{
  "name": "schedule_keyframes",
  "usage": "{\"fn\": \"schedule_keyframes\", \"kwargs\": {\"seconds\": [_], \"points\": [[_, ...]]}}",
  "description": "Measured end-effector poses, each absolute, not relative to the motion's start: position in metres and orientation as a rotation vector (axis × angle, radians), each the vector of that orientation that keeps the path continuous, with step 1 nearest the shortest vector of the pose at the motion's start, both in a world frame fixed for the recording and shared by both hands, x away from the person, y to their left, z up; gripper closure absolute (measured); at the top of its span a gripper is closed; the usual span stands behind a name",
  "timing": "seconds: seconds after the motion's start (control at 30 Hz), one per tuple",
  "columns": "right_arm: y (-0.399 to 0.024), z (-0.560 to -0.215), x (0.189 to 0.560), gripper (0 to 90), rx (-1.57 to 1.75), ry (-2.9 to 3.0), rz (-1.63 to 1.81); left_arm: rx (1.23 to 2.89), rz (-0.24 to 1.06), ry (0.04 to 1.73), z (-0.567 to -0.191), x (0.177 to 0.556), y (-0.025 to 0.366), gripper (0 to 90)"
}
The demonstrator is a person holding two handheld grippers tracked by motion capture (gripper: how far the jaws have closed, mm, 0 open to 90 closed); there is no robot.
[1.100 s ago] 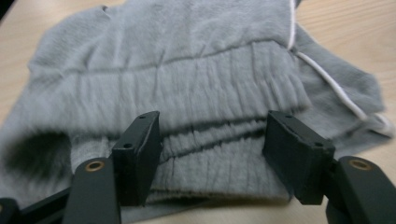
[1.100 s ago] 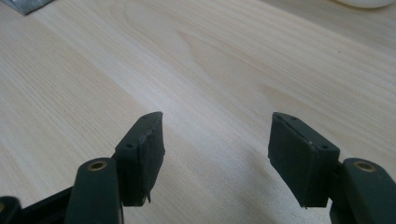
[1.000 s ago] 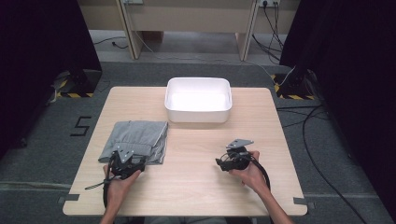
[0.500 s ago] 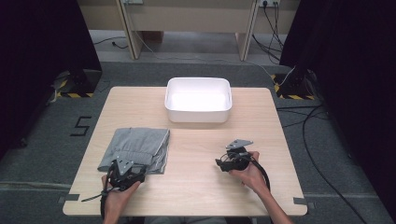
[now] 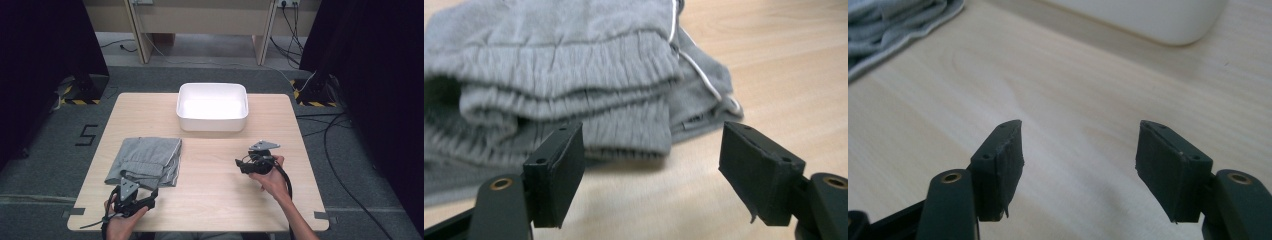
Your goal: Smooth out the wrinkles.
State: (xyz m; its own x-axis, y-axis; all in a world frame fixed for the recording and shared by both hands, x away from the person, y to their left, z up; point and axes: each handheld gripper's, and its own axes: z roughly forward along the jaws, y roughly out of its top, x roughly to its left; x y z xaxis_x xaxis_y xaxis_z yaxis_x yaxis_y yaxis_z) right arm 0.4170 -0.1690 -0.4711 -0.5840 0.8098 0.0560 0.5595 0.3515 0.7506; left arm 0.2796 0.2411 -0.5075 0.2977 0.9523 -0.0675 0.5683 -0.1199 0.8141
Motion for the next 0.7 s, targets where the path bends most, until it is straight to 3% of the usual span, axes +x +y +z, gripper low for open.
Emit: {"fn": "schedule_keyframes", "kwargs": {"seconds": [0.7], "points": [[-0.192,-0.454,0.456,33.0,1.348,2.132,1.098,1.887,0.611,1.358,-0.527,0.277,0.241,15.2]]}}
